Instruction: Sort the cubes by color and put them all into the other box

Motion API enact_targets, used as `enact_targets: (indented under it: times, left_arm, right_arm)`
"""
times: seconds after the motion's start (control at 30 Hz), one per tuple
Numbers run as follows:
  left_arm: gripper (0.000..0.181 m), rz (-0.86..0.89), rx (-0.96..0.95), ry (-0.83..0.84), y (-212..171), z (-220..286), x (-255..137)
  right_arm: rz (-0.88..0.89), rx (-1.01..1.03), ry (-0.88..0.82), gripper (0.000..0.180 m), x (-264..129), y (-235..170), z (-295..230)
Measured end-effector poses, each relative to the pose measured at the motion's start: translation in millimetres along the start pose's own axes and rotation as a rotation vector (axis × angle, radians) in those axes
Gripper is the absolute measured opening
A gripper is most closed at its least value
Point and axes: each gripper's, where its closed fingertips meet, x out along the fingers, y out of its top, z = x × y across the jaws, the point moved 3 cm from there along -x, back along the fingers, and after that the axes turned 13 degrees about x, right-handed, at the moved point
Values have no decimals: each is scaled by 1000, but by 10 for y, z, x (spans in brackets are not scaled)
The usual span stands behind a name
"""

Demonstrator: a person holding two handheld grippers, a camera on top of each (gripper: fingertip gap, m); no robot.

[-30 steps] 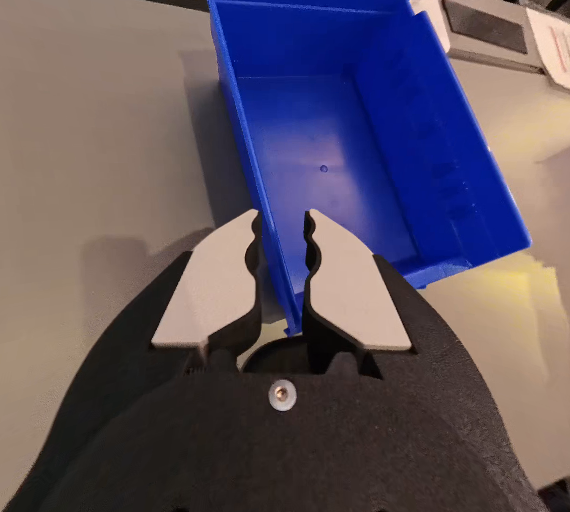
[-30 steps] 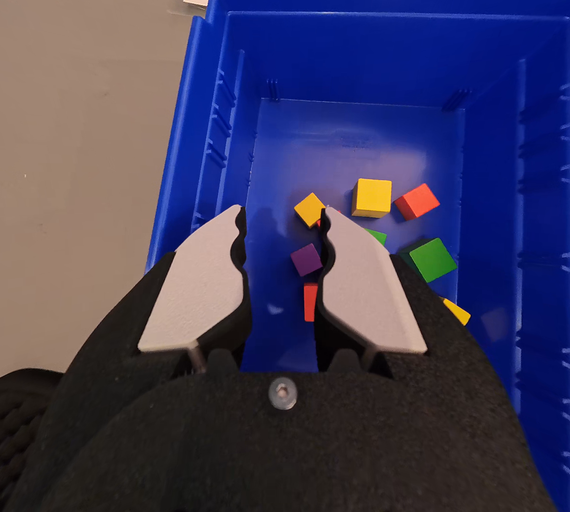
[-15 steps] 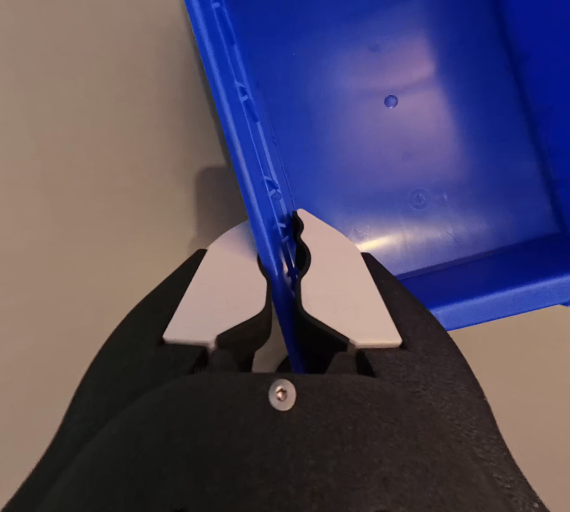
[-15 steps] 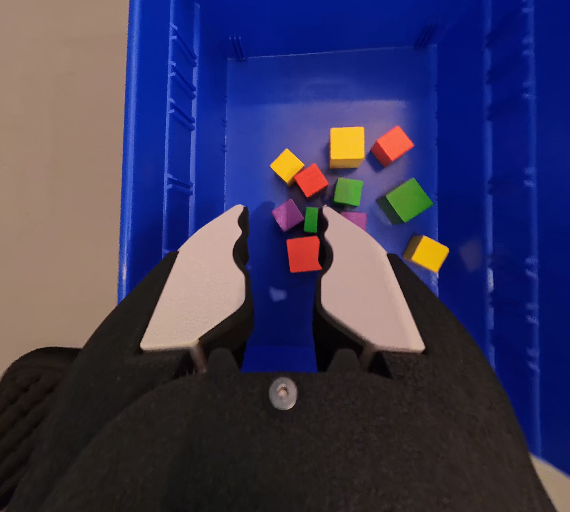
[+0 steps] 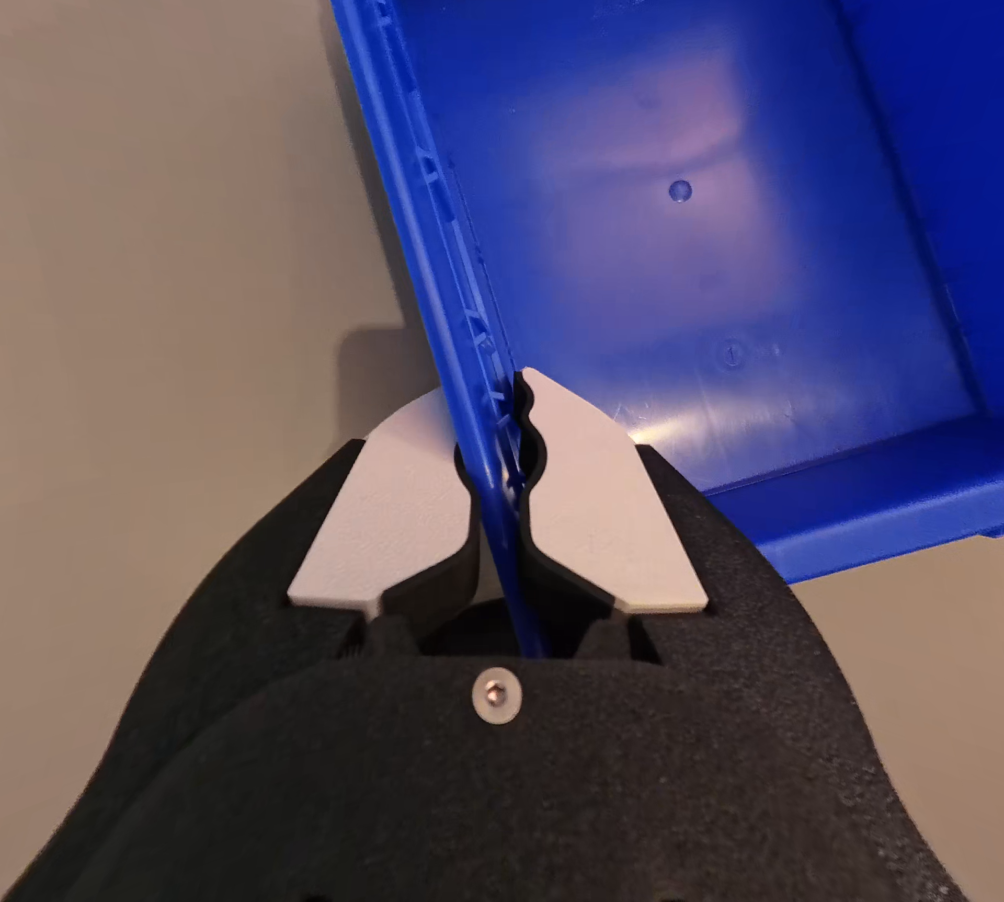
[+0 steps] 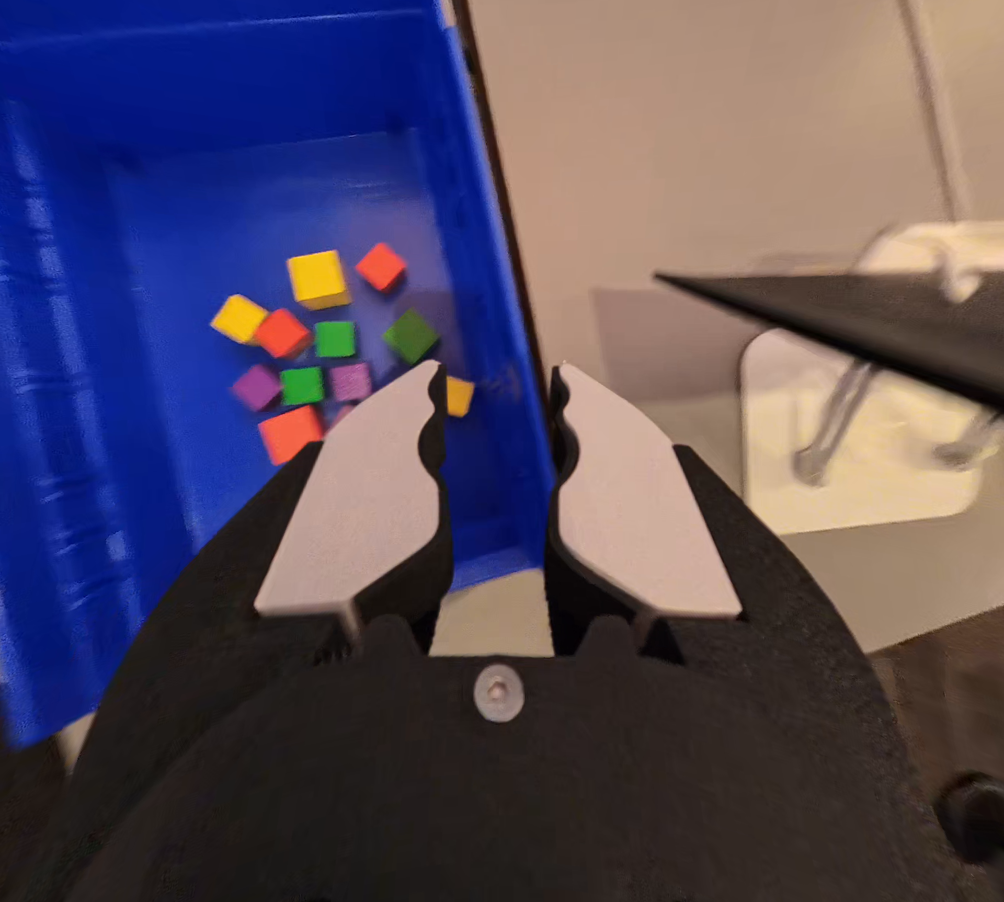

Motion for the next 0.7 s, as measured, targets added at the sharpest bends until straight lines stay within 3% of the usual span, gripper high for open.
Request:
enact_targets:
  times: [0.1, 0.23, 0.43, 0.5, 0.57, 0.7]
  left_arm:
    - [8, 21, 9, -14, 106, 222, 22]
    - [8, 36, 16, -4, 262, 463, 52]
    - [17, 91, 50, -32, 491, 918, 117]
    - [24, 130, 72, -37, 577, 1076, 135]
    - [39, 178, 69, -23, 646, 1154, 104]
    - [47, 310, 23, -25, 679, 1115, -171]
  right_arm:
    - [-56, -91, 14, 35, 236, 118, 35]
    - [-231, -124, 66, 41, 518, -16, 83]
    - [-391, 63, 220, 42, 906, -192, 38]
    - [-446, 80, 218, 32, 997, -265, 44]
    - [-477, 95, 273, 8, 1029, -293, -23]
    - [-472, 94, 242, 7, 1044, -278, -29]
